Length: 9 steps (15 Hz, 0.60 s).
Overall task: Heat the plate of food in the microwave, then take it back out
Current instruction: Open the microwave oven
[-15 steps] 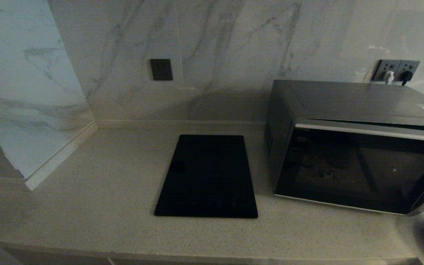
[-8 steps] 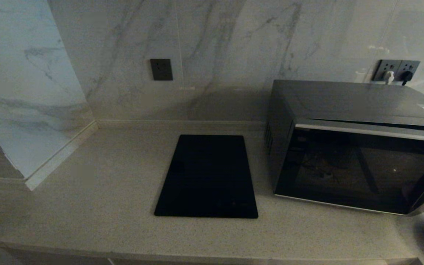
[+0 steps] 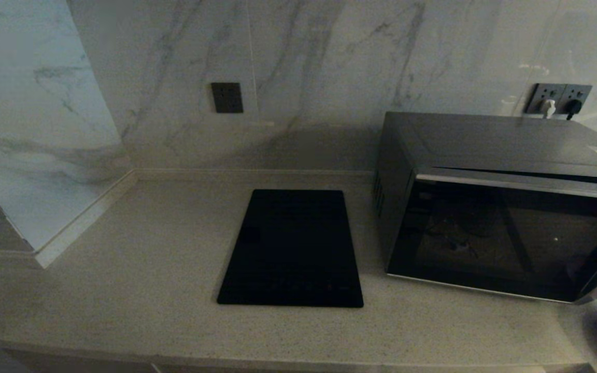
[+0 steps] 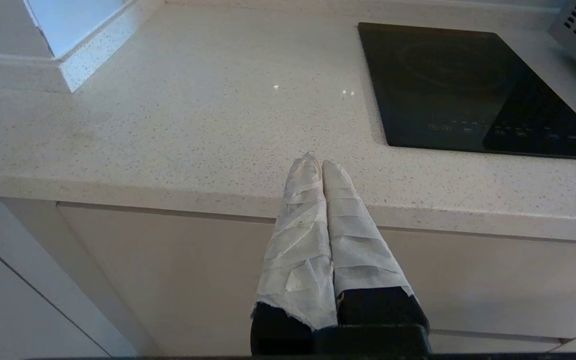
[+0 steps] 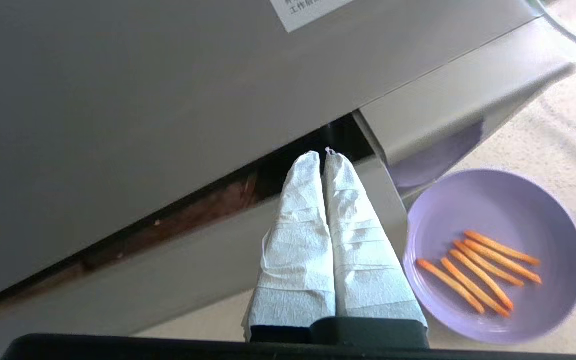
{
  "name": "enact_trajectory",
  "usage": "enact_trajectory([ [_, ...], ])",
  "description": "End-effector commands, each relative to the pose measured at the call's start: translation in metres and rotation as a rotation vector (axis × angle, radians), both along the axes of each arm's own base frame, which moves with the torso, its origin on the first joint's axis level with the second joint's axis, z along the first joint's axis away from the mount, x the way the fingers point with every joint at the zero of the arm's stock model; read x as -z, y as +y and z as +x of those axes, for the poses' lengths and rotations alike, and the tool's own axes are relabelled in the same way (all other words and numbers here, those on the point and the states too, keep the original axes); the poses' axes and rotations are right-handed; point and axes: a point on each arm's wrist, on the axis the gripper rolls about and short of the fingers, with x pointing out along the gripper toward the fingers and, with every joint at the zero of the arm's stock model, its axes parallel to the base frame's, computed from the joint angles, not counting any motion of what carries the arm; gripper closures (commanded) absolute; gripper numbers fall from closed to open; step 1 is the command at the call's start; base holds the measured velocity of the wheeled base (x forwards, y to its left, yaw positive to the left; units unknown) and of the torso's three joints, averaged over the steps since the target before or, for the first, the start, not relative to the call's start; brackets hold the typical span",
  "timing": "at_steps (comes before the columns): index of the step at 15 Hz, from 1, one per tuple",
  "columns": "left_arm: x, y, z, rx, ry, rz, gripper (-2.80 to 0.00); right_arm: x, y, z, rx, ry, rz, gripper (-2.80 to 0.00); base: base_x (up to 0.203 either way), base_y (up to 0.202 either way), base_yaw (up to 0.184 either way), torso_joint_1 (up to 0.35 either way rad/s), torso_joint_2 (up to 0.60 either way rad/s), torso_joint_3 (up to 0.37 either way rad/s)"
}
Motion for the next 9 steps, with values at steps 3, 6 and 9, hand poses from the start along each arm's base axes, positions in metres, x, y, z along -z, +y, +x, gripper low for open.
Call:
enact_trajectory([
  [3, 0.0, 0.0, 0.0, -0.001, 0.001, -0.001, 0.0, 0.02, -0.009, 0.016, 0.006, 0.062, 0.032, 0.0, 0.0, 0.0, 0.0, 0.0, 0.0, 0.0],
  [6, 0.0, 0.0, 0.0, -0.001, 0.001, -0.001, 0.0, 0.027, -0.007, 0.016, -0.003, 0.086, 0.041, 0.0, 0.0, 0.0, 0.0, 0.0, 0.0, 0.0],
  [9, 0.0, 0.0, 0.0, -0.001, 0.0, -0.001, 0.0, 0.03, -0.006, 0.015, -0.002, 0.099, 0.048, 0.0, 0.0, 0.0, 0.0, 0.0, 0.0, 0.0],
])
